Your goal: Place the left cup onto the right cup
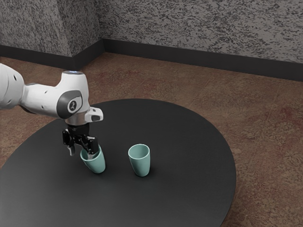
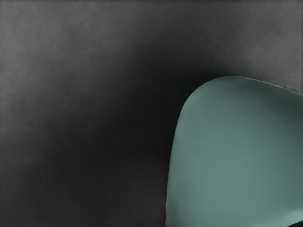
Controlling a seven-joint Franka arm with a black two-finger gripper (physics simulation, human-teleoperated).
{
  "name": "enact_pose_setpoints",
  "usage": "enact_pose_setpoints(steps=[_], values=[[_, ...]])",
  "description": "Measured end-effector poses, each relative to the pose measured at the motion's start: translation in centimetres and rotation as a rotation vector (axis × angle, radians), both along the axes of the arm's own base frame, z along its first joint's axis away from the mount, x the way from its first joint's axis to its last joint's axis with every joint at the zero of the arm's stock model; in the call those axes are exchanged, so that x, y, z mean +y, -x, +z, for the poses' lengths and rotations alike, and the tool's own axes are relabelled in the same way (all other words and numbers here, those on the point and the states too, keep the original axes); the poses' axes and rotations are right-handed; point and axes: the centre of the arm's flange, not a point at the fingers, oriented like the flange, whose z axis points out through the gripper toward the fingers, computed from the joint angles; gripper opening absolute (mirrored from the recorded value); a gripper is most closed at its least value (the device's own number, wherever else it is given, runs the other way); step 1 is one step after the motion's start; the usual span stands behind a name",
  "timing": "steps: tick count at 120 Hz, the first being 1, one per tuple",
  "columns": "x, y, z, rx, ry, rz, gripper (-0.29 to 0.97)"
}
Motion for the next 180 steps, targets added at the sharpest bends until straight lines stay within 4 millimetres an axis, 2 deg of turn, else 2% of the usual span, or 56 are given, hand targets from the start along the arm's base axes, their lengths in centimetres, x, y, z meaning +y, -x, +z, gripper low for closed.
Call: enact_pose_setpoints(steps=[31,54,68,92,133,143,164,180], values=[[0.0,-0.4,0.5,-0.022,0.0,-0.004,0.14],[0.0,-0.7,1.2,-0.038,-0.002,-0.006,-0.02],[-0.1,-1.1,1.9,-0.054,-0.005,-0.011,-0.06],[0.0,-2.2,4.4,-0.099,-0.015,-0.016,-0.09],[0.4,-5.6,12.9,-0.203,-0.032,-0.017,-0.11],[0.1,-6.1,14.4,-0.215,-0.035,-0.022,-0.11],[-0.6,-6.9,16.1,-0.226,-0.036,-0.033,-0.11],[-2.3,-8.2,17.6,-0.246,-0.031,-0.058,-0.11]])
